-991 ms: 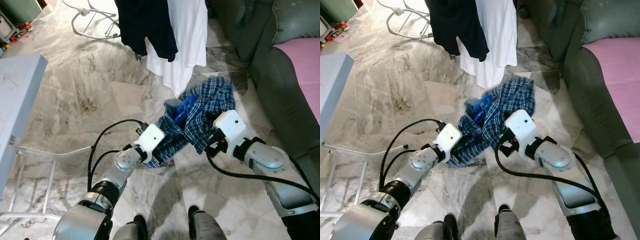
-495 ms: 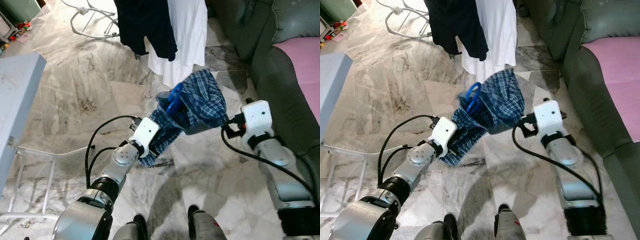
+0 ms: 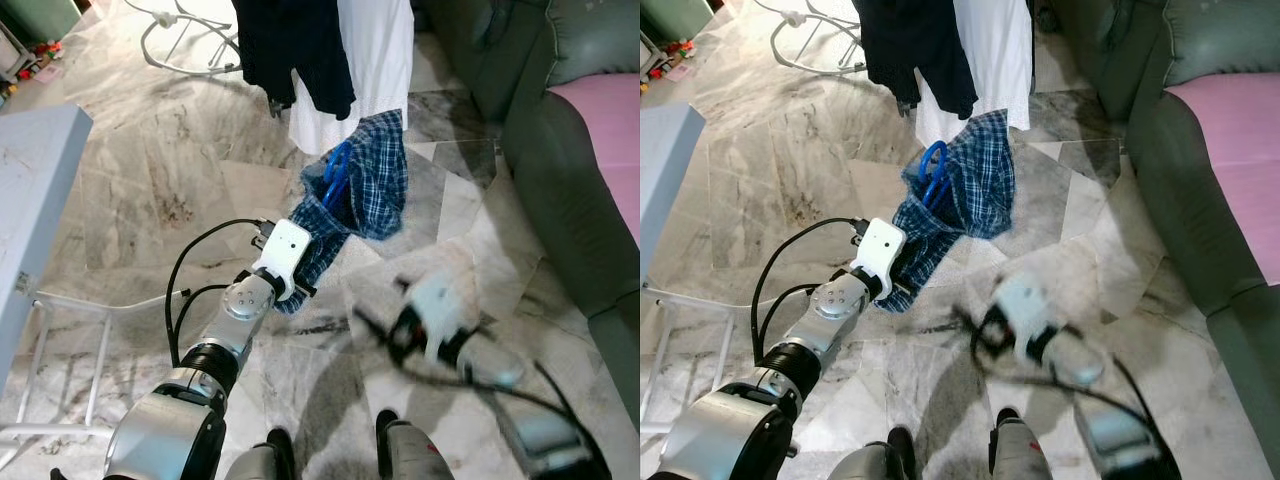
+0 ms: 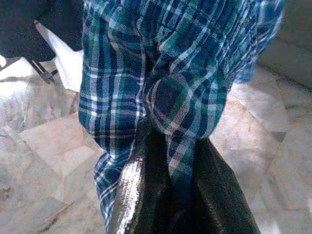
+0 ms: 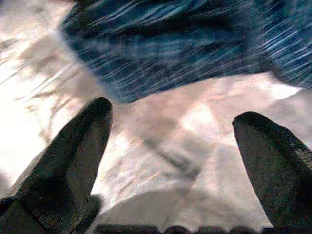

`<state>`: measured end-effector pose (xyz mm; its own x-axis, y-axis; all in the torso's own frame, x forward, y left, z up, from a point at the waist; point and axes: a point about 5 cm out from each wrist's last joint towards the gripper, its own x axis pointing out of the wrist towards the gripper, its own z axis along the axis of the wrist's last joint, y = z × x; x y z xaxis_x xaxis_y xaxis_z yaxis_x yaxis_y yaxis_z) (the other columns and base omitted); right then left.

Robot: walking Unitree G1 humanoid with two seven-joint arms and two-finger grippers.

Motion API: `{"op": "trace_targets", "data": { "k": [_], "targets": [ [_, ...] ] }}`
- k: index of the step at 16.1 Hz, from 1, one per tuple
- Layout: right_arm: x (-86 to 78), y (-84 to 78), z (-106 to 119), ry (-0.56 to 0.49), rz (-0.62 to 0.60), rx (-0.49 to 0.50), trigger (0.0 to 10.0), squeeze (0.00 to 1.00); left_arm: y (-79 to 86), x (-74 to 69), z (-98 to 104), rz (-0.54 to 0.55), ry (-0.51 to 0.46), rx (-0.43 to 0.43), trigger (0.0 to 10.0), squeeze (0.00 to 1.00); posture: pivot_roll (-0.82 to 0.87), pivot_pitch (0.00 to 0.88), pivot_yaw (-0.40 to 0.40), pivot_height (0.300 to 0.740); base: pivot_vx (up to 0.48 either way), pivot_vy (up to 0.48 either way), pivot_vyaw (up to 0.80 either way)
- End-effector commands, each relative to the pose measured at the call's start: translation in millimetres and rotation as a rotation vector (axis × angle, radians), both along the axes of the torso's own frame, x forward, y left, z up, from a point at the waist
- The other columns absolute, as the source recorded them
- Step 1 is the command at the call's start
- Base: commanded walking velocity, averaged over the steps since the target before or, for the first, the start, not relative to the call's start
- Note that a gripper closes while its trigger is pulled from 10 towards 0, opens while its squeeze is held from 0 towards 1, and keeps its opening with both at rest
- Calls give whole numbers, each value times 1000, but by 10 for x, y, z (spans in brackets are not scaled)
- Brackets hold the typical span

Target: Hang hanger

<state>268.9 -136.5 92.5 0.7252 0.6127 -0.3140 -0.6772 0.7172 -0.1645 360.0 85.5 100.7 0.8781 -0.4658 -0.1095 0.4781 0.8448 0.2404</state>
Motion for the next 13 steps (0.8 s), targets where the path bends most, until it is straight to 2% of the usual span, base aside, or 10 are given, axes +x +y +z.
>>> {"op": "trace_targets", "data": {
  "k": [1, 4, 5, 6, 7, 8, 10, 13],
  "targets": [
    [-86, 64, -15, 26, 76, 4, 10000, 984, 67, 16, 4, 25, 4, -10, 0, 0, -335, 284, 130, 740, 0, 0, 0],
    [-28, -33, 87, -47, 61, -25, 10000, 976, 82, 4, 10, -31, -5, 11, 0, 0, -336, 282, 129, 740, 0, 0, 0],
    [28, -158, 208, -108, 40, -61, 10000, 525, 90, -17, 16, -95, -28, 51, 0, 0, -336, 280, 129, 740, 0, 0, 0],
    [72, -290, 318, -157, 19, -98, 10000, 408, 111, -39, 9, -153, -39, 94, 0, 0, -336, 280, 129, 740, 0, 0, 0],
    [89, -378, 371, -178, 8, -127, 10000, 43, 135, -54, -10, -188, -25, 112, 0, 0, -338, 281, 129, 740, 0, 0, 0],
    [106, -524, 453, -208, -4, -177, 10000, 0, 205, -74, -35, -230, -11, 149, 0, 0, -340, 282, 130, 740, 0, 0, 0],
    [112, -687, 564, -240, -13, -218, 10000, 0, 347, -99, -45, -293, -16, 235, 0, 0, -345, 285, 133, 740, 0, 0, 0],
    [122, -750, 682, -271, 53, -295, 10000, 0, 544, -141, -88, -363, -2, 387, 0, 0, -348, 287, 134, 740, 0, 0, 0]
  ]
}}
